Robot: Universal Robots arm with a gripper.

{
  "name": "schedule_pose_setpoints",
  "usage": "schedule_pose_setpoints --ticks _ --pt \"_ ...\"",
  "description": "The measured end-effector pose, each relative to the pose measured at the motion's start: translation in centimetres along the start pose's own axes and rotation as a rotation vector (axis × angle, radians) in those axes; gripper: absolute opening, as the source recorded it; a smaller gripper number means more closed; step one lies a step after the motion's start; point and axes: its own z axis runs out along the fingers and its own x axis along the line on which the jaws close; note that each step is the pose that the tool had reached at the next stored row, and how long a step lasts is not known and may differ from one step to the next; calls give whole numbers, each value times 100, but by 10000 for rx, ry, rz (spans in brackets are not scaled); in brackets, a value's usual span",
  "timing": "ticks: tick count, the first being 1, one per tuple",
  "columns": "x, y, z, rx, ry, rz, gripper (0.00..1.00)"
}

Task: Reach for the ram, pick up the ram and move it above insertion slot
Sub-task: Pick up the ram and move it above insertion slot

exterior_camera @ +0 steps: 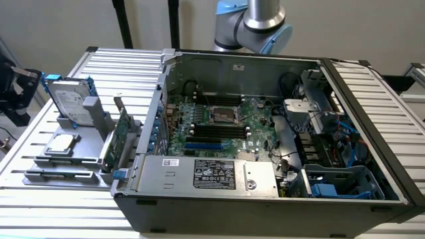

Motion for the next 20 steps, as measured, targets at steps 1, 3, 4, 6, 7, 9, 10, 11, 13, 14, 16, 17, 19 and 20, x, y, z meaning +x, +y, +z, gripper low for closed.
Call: schedule_pose_setpoints --ticks 1,3,4,6,7,9,10,11,13,14,16,17,19,20 --pt "0 0 3 0 7 -191 10" --pt "0 0 7 0 20 -545 10" --pt "0 0 10 0 28 -742 10" --pt "0 0 14 0 41 -1106 10" --pt "0 -1 17 0 48 -1274 10" --pt "0 -1 21 1 62 -1651 10" --pt "0 -1 23 1 69 -1819 10" --pt "0 -1 25 1 76 -2010 10" --pt "0 -1 30 1 90 -2375 10" --pt "0 -1 33 1 96 -2554 10" --pt "0 -2 41 1 110 -2915 10" --pt "0 -2 46 2 118 -3093 10" --pt "0 -2 56 2 132 -3464 10" --pt "0 -2 61 2 139 -3644 10"
